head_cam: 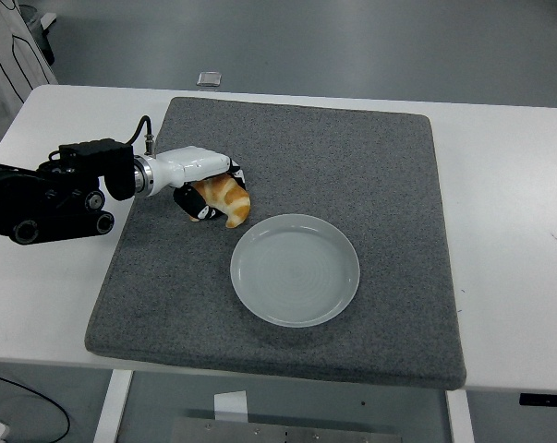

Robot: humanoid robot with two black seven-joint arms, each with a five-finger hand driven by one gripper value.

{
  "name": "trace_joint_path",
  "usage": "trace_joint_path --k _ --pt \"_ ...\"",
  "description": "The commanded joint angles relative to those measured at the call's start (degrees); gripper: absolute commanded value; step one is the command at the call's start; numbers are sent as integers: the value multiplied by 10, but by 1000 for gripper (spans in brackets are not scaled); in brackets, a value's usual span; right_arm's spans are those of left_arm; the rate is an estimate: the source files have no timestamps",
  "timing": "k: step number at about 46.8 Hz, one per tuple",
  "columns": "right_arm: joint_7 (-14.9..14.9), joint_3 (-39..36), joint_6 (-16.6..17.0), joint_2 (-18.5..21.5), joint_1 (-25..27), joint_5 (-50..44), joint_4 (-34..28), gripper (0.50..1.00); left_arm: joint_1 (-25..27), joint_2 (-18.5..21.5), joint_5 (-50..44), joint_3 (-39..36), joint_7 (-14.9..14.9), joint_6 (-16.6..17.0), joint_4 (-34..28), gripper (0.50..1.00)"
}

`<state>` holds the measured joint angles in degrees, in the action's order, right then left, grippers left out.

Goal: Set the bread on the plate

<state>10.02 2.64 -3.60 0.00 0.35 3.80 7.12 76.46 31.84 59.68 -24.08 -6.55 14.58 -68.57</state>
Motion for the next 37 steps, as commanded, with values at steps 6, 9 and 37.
trace_joint_path --k 6,9,37 --pt "0 0 0 0 -1 0 0 932 17 16 -2 0 -11 0 -4 500" --pt "0 0 0 0 0 0 0 932 25 20 -2 0 -16 0 -5 500" --pt "0 0 0 0 0 0 0 932 153 96 -13 24 -21 -20 -72 500"
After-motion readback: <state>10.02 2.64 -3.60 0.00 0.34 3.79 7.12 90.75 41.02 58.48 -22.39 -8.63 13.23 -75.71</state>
